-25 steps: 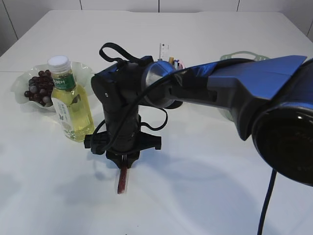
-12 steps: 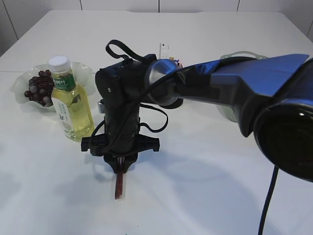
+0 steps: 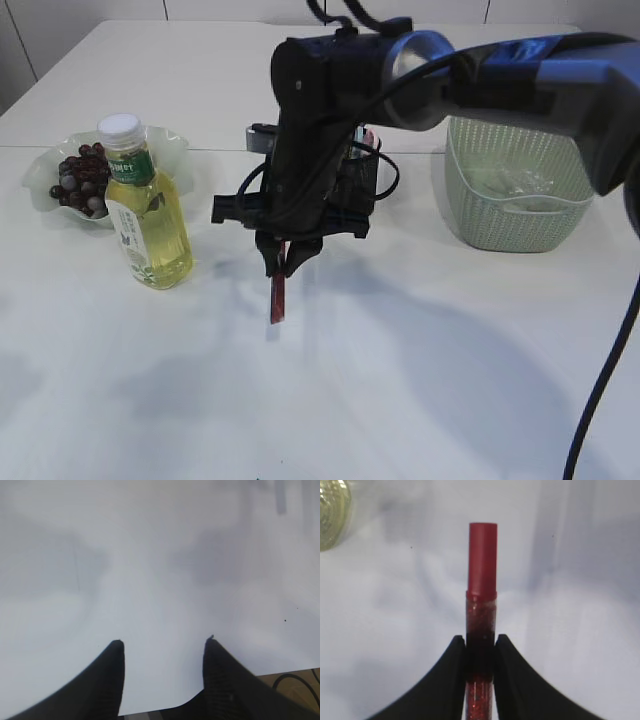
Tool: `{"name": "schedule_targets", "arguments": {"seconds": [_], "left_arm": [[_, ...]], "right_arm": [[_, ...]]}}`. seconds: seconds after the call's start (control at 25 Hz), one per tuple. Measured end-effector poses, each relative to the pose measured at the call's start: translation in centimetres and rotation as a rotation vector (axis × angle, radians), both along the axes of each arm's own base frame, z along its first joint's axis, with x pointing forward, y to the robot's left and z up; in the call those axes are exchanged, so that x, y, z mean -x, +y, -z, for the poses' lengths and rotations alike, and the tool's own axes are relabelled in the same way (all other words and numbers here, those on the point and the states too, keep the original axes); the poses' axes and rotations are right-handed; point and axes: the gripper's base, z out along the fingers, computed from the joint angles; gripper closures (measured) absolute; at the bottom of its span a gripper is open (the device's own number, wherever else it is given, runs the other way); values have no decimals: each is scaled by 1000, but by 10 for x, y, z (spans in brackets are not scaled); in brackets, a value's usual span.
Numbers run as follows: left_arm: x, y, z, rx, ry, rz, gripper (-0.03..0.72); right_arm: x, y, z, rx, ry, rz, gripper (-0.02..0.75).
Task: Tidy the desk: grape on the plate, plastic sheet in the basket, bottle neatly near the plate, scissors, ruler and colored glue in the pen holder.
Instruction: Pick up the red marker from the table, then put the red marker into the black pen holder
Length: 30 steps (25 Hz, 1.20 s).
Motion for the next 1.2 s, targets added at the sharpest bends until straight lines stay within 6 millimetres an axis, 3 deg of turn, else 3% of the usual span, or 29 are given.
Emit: {"name": "schedule_targets", "arguments": {"seconds": [0.4,0.64,0.92,1.2], "left_arm": [[0,-1,0,8,1,-2,316],[0,-1,0,16,2,-4,316],[0,-1,0,18,2,-5,316],[0,-1,0,18,3,-4,316]], "right_arm": [[-31,-59,-46,-230,-36,-21,576],[-49,-89,-68,-511,-97,-104,576],[-66,-119,-90,-734,-345,-286,576],[-80,-149,-101,-731,-659,-481,576]]}}
